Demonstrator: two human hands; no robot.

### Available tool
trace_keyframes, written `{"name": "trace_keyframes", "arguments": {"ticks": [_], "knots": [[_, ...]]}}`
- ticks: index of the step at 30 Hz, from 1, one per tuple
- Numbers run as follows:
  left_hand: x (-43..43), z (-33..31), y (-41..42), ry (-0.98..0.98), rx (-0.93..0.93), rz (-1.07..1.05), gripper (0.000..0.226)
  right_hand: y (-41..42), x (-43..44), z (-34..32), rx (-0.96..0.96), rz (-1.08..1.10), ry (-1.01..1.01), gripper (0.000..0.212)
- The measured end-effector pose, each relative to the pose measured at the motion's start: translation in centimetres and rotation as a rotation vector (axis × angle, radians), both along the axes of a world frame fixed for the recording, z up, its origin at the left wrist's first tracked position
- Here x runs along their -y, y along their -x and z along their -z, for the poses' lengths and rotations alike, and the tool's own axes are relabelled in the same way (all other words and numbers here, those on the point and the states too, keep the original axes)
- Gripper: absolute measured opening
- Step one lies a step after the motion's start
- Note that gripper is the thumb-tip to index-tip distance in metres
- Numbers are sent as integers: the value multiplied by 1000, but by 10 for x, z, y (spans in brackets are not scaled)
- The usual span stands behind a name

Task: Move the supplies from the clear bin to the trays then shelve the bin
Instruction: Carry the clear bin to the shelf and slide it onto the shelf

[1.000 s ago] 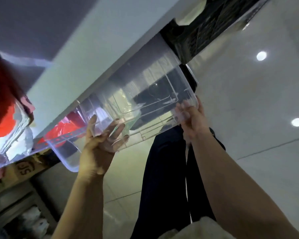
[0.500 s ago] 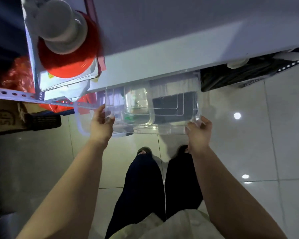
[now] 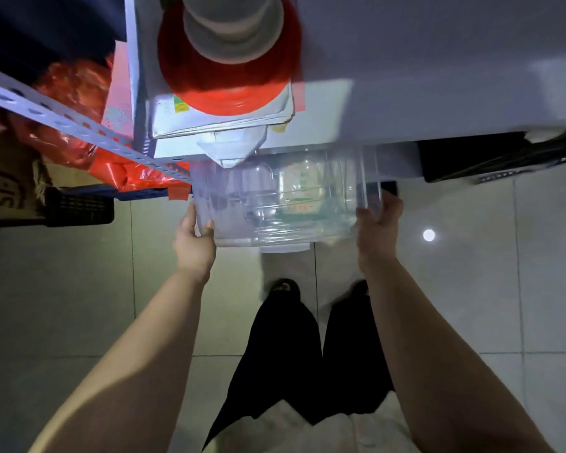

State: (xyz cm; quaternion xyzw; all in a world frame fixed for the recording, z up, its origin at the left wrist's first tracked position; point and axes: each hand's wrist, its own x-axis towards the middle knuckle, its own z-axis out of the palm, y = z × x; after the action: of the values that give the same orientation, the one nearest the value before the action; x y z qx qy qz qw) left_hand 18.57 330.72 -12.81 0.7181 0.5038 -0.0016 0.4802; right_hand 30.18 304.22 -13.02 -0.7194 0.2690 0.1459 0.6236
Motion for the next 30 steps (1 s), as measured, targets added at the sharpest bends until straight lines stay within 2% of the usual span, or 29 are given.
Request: {"name": "trace_keyframes", "arguments": {"ticks": [3, 6, 10, 12, 15, 17, 20, 22, 26, 28, 30], "knots": [[-17, 11, -1, -1, -38, 80, 54, 7, -9, 10, -55, -75, 65, 48], [-24, 16, -4, 30, -9, 95, 55, 11, -6, 16, -113, -59, 22, 50], [-37, 18, -1, 367, 66, -189, 54, 11, -4, 13, -179, 40, -107, 44], [-46, 19, 5, 546, 41, -289, 43, 11, -1, 11, -224, 112, -212, 43], [-54, 25, 15, 705, 31, -262, 20, 14, 0, 10, -336, 223, -342, 21], [-55, 27, 20, 721, 27, -274, 25, 18, 2, 12, -373, 260, -353, 8], [-54, 26, 24, 697, 1, -262, 37, 19, 6, 14, -390, 224, -281, 27], [-56, 22, 18, 686, -1, -209, 36, 11, 9, 14, -362, 173, -133, 41], [-62, 17, -21, 593, 52, -61, 7, -29, 4, 9, -204, -41, 85, 28], [-65, 15, -39, 534, 61, -44, 5, -53, -1, 13, -171, -185, 177, 39], [-65, 16, -47, 518, 62, -28, 16, -69, -5, 21, -163, -311, 236, 55]]}}
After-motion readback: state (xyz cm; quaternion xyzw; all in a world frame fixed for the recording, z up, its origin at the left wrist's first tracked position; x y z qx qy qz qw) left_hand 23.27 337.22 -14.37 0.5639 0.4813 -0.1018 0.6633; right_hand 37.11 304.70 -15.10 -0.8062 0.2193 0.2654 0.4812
